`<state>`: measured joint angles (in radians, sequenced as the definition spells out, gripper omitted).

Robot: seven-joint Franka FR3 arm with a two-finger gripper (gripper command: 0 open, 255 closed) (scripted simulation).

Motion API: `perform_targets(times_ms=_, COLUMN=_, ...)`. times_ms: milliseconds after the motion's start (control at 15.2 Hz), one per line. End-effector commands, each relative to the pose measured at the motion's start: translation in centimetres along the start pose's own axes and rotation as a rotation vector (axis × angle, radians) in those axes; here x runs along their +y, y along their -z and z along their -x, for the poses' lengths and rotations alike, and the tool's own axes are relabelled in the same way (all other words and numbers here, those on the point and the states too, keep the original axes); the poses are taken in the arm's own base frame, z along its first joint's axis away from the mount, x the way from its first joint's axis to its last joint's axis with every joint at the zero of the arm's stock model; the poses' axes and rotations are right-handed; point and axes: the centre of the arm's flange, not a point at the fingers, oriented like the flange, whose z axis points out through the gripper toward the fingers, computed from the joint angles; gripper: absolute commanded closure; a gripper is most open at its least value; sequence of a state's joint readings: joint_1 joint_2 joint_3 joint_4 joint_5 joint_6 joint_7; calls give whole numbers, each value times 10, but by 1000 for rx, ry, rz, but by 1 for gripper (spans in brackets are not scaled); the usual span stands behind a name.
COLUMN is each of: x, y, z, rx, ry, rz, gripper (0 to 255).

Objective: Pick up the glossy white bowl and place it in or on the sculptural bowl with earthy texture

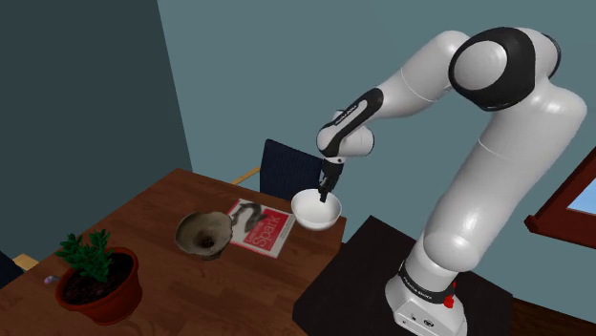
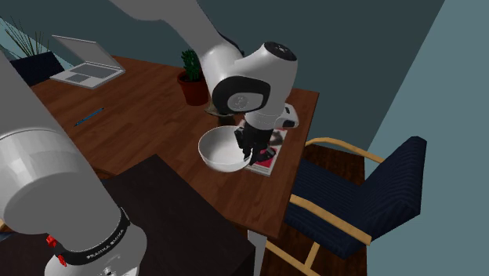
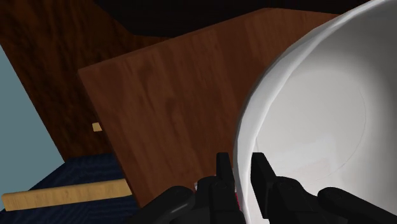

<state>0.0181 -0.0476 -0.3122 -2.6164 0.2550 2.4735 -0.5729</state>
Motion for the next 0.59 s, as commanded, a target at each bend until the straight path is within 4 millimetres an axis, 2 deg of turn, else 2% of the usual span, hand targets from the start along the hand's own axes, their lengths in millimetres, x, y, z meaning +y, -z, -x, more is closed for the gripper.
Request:
perform_targets(times_ms=0, x=-3, y=11, z=0, rx=0, ry=0, rz=0, gripper=255)
perform_targets(times_ms=528, x=-11, y=52, z=0, rx=0, ry=0, rz=0, gripper=255)
